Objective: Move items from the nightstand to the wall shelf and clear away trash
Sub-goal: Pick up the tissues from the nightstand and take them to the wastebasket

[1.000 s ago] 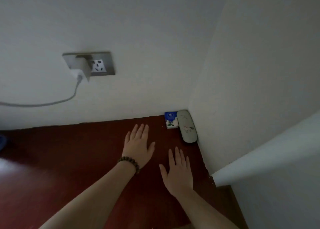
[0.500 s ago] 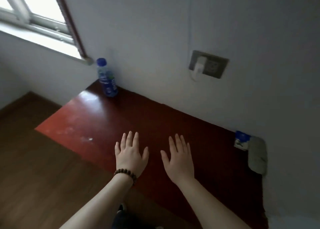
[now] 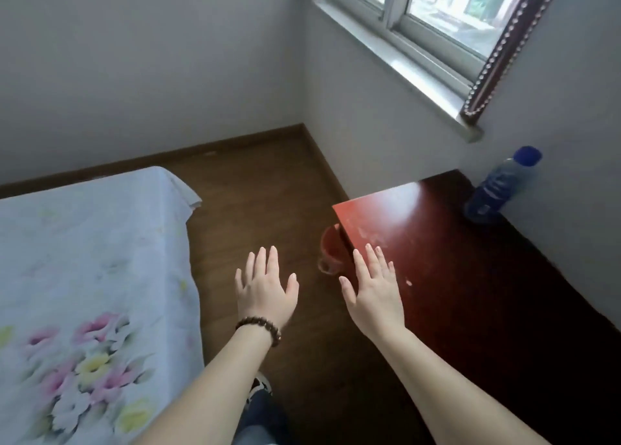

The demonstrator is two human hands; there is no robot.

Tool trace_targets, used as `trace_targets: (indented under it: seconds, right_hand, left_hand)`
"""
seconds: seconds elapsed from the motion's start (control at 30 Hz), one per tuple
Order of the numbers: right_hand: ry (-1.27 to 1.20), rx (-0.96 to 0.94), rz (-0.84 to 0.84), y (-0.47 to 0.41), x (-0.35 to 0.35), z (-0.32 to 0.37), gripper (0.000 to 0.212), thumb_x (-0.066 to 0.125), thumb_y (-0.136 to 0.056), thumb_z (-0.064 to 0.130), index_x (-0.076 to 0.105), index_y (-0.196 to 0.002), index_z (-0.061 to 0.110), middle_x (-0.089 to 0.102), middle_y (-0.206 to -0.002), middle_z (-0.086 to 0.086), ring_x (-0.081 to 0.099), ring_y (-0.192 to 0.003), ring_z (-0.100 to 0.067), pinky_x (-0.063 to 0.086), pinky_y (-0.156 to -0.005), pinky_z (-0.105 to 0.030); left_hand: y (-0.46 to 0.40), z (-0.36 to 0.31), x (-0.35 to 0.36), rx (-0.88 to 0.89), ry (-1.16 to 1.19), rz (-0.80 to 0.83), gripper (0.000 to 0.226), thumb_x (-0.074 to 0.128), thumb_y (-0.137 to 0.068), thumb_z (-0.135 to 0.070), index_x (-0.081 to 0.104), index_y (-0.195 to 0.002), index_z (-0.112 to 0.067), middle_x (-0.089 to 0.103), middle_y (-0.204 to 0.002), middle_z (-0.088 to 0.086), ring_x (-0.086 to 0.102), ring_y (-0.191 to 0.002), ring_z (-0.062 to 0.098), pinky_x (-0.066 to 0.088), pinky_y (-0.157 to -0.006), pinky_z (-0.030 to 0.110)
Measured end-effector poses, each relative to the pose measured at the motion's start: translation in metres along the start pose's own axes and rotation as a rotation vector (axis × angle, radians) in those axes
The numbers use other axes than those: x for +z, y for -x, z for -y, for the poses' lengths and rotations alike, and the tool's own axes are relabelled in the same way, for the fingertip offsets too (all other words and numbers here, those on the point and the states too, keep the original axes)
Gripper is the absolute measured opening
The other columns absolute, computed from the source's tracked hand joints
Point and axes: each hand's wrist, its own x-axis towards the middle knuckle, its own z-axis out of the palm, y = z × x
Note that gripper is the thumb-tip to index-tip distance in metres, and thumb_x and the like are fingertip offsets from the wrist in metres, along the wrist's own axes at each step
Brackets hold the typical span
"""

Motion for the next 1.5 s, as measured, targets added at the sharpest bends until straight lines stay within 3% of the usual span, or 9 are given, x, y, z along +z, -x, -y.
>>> trace_targets:
  seconds: [0.23, 0.37, 0.7, 1.17, 1.5]
  right_hand:
    - [0.017, -0.165, 0.034, -0.13, 0.054, 0.118, 0.06, 0.031, -0.096, 0.051, 0.026, -0.148, 0.021, 0.015, -0.158, -0.003, 0.0, -0.146, -0.017, -0.004, -0.116, -0.035]
    - [0.006, -0.196, 0.03, -0.185, 0.067, 0.158, 0.059, 0.032, -0.096, 0.051, 0.029, -0.147, 0.02, 0.019, -0.157, -0.005, 0.003, -0.146, -0.019, 0.0, -0.117, -0.036]
    - [-0.006, -0.243, 0.061, -0.333, 0.107, 0.214, 0.058, 0.033, -0.096, 0.049, 0.031, -0.146, 0.018, 0.021, -0.156, -0.007, 0.006, -0.146, -0.021, 0.001, -0.117, -0.038]
    - [-0.007, -0.5, 0.098, -0.713, 0.136, 0.302, 0.057, 0.033, -0.097, 0.048, 0.031, -0.146, 0.019, 0.021, -0.156, -0.006, 0.005, -0.146, -0.021, 0.003, -0.118, -0.037]
    - [-0.041, -0.679, 0.218, -0.884, 0.197, 0.414, 0.057, 0.034, -0.096, 0.047, 0.031, -0.146, 0.018, 0.019, -0.157, -0.008, 0.003, -0.146, -0.021, 0.003, -0.118, -0.039]
  left_hand:
    - [-0.105, 0.116, -0.028, -0.203, 0.032, -0.059, 0.066, 0.044, -0.09, -0.046, 0.025, -0.147, -0.02, 0.029, -0.153, 0.003, 0.017, -0.142, 0.021, 0.015, -0.114, 0.048]
    - [-0.161, 0.156, -0.05, -0.235, 0.001, -0.099, 0.066, 0.042, -0.09, -0.048, 0.024, -0.147, -0.019, 0.03, -0.152, 0.003, 0.018, -0.142, 0.021, 0.016, -0.114, 0.048]
    - [-0.307, 0.198, -0.055, -0.308, 0.016, -0.103, 0.066, 0.039, -0.091, -0.051, 0.024, -0.147, -0.02, 0.026, -0.154, 0.002, 0.015, -0.143, 0.021, 0.015, -0.114, 0.051]
    - [-0.635, 0.236, -0.09, -0.548, 0.026, -0.205, 0.065, 0.042, -0.092, -0.048, 0.024, -0.147, -0.019, 0.025, -0.155, 0.005, 0.015, -0.143, 0.024, 0.018, -0.113, 0.052]
    - [-0.782, 0.309, -0.095, -0.746, 0.064, -0.202, 0.066, 0.041, -0.091, -0.05, 0.023, -0.147, -0.02, 0.023, -0.155, 0.003, 0.013, -0.144, 0.023, 0.018, -0.113, 0.051]
